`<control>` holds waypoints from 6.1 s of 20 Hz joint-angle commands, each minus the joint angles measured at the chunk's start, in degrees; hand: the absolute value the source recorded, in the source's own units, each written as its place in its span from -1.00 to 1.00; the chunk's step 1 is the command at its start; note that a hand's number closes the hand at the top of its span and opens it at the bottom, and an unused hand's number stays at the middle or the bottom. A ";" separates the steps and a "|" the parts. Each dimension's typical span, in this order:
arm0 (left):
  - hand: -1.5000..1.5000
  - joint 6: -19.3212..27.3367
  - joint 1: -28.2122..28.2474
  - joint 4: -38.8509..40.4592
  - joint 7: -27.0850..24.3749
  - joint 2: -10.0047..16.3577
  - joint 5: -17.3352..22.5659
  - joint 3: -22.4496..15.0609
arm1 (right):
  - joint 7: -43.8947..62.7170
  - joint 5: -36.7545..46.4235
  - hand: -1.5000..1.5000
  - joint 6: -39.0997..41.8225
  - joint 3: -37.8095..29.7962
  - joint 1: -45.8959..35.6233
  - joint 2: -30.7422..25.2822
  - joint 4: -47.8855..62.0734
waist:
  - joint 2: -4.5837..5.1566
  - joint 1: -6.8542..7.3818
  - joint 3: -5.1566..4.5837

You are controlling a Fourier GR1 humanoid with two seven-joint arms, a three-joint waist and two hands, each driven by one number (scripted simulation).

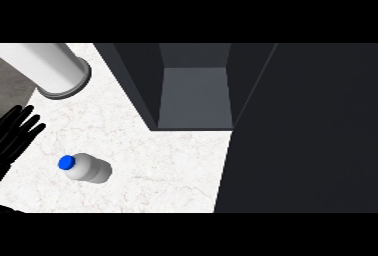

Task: Pick up the bottled water, place it into the cabinet and close the cabinet

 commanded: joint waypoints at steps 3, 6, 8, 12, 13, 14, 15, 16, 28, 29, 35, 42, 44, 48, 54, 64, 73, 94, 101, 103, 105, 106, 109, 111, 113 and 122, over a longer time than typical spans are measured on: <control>-1.00 -3.19 -2.73 13.68 -6.99 0.15 -7.39 0.11 | 2.98 4.09 -1.00 -0.53 0.54 1.24 -2.84 -7.33 | 0.07 -0.50 -0.01; -1.00 -2.65 -1.73 15.46 -12.38 -2.98 -13.15 -2.41 | 7.40 5.48 -1.00 -2.45 0.15 -4.73 -1.27 -5.24 | 0.10 0.09 -0.04; -1.00 -5.50 -2.11 18.88 -11.31 0.38 -9.33 0.49 | 3.52 8.43 -1.00 -3.17 4.42 -0.02 -2.62 -5.24 | -0.04 -0.08 -0.01; -1.00 -8.05 0.12 27.74 -21.08 -0.88 -15.63 -0.80 | 2.22 6.40 -1.00 -3.72 4.19 1.04 -4.30 -6.12 | -0.02 -0.27 -0.02; -1.00 -5.53 -6.09 31.57 -19.27 0.29 -16.09 -0.03 | 4.19 9.43 -1.00 -4.94 7.47 0.74 -3.73 -6.47 | -0.01 -0.64 -0.04; -1.00 -7.67 -3.63 33.00 -22.68 -0.55 -16.97 -0.92 | 4.82 9.45 -1.00 -6.31 6.02 -3.44 -1.45 -2.94 | 0.05 -0.15 -0.06; -1.00 -6.48 -4.57 33.58 -22.21 -0.95 -18.01 -1.51 | 4.78 8.01 -1.00 -5.66 4.26 -3.32 -2.72 -3.86 | 0.06 -0.17 -0.03; -1.00 -5.87 -5.65 36.93 -24.89 -1.59 -20.61 -2.46 | 4.96 8.31 -1.00 -5.18 6.18 -1.32 -4.36 -5.84 | 0.03 -0.60 -0.05; -1.00 -5.10 -14.17 61.72 -45.29 -0.47 -28.27 -2.29 | 3.45 5.61 -1.00 -7.43 3.66 -1.88 -6.58 -5.18 | 0.12 -0.44 -0.02; -1.00 -5.45 -15.06 62.87 -45.68 -0.39 -28.26 -2.51 | 5.04 6.72 -1.00 -7.22 5.21 -2.88 -6.32 -5.07 | 0.09 -0.27 -0.01; -1.00 -2.84 -18.15 72.34 -53.94 -1.03 -30.58 -2.29 | 2.55 5.76 -1.00 -7.77 4.75 -1.42 -8.31 -4.36 | 0.13 -0.42 -0.01; -1.00 -2.42 -22.61 79.31 -58.02 -0.54 -29.72 -0.80 | -0.57 7.75 -1.00 -10.02 7.00 -1.42 -7.72 -1.32 | 0.11 -0.29 -0.01; -1.00 -1.52 -23.33 82.89 -62.76 -1.02 -31.15 -1.25 | 1.27 3.77 -1.00 -8.68 2.61 -2.87 -9.11 -3.56 | 0.25 -0.47 -0.05; 1.00 -6.00 -23.94 84.13 -63.04 -0.81 -30.51 -2.21 | 3.29 7.35 -1.00 -10.34 6.32 -3.23 -7.68 -2.62 | 0.14 -0.38 -0.03; 1.00 0.75 -23.63 77.47 -69.18 -3.34 -37.78 -9.31 | 3.97 6.06 -1.00 -11.16 6.40 -4.26 -8.80 -3.96 | -0.07 -0.56 -0.08; 1.00 16.25 -23.08 68.71 -72.72 -12.42 -36.19 -8.55 | 2.19 4.63 -1.00 -12.75 5.68 -2.30 -11.27 -4.82 | -0.11 -0.17 0.04; 1.00 25.79 -25.09 59.36 -64.36 -17.80 -20.12 -21.62 | 3.46 4.80 -1.00 -13.89 5.89 -3.76 -11.46 -3.28 | -0.29 -0.12 0.05; 1.00 47.39 -38.78 48.00 -42.15 -17.88 -9.00 -38.12 | -5.62 5.14 -1.00 -14.87 9.72 4.18 -14.48 -4.32 | -0.04 -0.57 0.07; 1.00 50.54 -44.79 60.66 -47.24 -17.88 -0.76 -39.90 | -2.96 1.50 -1.00 -14.18 7.38 2.65 -14.96 -5.11 | 0.24 -1.16 0.04; 1.00 51.53 -49.25 63.73 -46.11 -17.88 0.92 -37.02 | -2.05 -0.55 -1.00 -12.96 4.37 2.79 -17.05 -8.01 | 0.31 -1.46 0.04; 1.00 51.13 -51.95 67.52 -44.68 -17.88 0.26 -35.91 | -1.99 -1.13 -1.00 -13.37 3.90 3.06 -16.53 -7.22 | 0.30 -1.18 0.05; 1.00 56.07 -51.37 67.51 -47.21 -17.88 3.81 -40.19 | -3.03 0.56 -1.00 -13.24 7.91 6.17 -17.33 -8.68 | 0.29 -2.28 0.04; 1.00 55.80 -54.93 70.28 -44.61 -17.88 2.63 -34.94 | -6.31 -2.28 -1.00 -13.01 5.32 10.11 -19.38 -10.81 | 0.15 -1.82 0.10; 1.00 56.59 -55.30 74.82 -49.07 -17.88 2.27 -37.12 | -7.17 -5.34 -1.00 -12.36 0.87 5.62 -17.80 -6.07 | 0.49 -1.65 0.08; 1.00 56.07 -57.65 79.25 -49.79 -17.88 2.13 -35.62 | -6.97 -0.63 -1.00 -13.54 5.77 6.12 -16.78 -6.01 | 0.45 -1.76 0.03; 1.00 59.79 -62.16 91.37 -57.42 -17.87 3.99 -34.44 | -9.02 -3.21 -1.00 -11.80 4.72 7.60 -18.67 -7.03 | 1.06 -3.45 -0.02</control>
